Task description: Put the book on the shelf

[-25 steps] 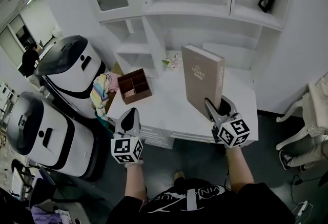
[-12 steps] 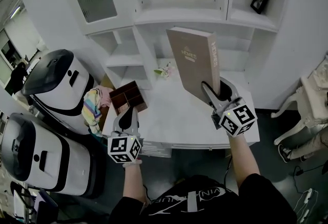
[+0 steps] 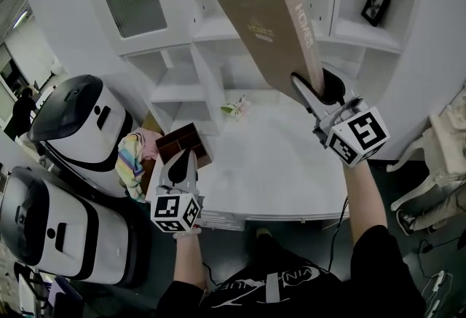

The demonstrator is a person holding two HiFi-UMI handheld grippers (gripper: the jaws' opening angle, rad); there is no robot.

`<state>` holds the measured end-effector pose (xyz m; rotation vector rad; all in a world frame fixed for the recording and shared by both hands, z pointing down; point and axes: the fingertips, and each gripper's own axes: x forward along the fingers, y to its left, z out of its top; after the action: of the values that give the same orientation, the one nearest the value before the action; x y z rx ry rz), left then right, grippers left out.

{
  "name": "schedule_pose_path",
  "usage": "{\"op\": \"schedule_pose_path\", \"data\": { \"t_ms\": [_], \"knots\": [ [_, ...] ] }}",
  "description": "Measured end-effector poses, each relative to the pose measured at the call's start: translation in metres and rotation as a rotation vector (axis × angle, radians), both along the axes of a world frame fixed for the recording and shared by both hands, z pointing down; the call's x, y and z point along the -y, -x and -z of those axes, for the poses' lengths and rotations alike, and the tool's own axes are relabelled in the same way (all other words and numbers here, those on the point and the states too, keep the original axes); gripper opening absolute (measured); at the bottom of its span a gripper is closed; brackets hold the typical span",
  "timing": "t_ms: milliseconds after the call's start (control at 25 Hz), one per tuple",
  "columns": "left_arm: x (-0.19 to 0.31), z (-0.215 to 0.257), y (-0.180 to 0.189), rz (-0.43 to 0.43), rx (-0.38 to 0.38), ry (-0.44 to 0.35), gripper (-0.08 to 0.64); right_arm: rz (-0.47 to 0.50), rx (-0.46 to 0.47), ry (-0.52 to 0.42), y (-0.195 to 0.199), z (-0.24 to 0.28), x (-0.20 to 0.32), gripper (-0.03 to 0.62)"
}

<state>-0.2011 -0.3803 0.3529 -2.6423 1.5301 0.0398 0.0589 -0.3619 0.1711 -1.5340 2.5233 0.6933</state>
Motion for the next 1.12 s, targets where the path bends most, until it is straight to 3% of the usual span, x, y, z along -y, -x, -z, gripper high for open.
{"op": "schedule_pose_path", "data": {
  "t_ms": [400,680,920,1120],
  "knots": [
    [0.05,0.021,0.012,-0.013,-0.008,-0.055,0.0,-0.074,-0.178,-0.095,0.007,0.07,0.055,0.176],
    [0.086,0.026,-0.005,-0.018,-0.008,-0.069,0.0,-0.224,-0.427,-0.125,-0.012,0.079,0.118,0.176],
    [0.116,0.025,-0.007,-0.019,-0.005,-0.069,0.0,-0.274,-0.593,-0.107,-0.008,0.068,0.173,0.176],
    [0.136,0.027,-0.008,-0.009,-0.005,-0.073,0.0,-0.313,-0.796,-0.11,-0.005,0.055,0.216,0.176]
  ]
}}
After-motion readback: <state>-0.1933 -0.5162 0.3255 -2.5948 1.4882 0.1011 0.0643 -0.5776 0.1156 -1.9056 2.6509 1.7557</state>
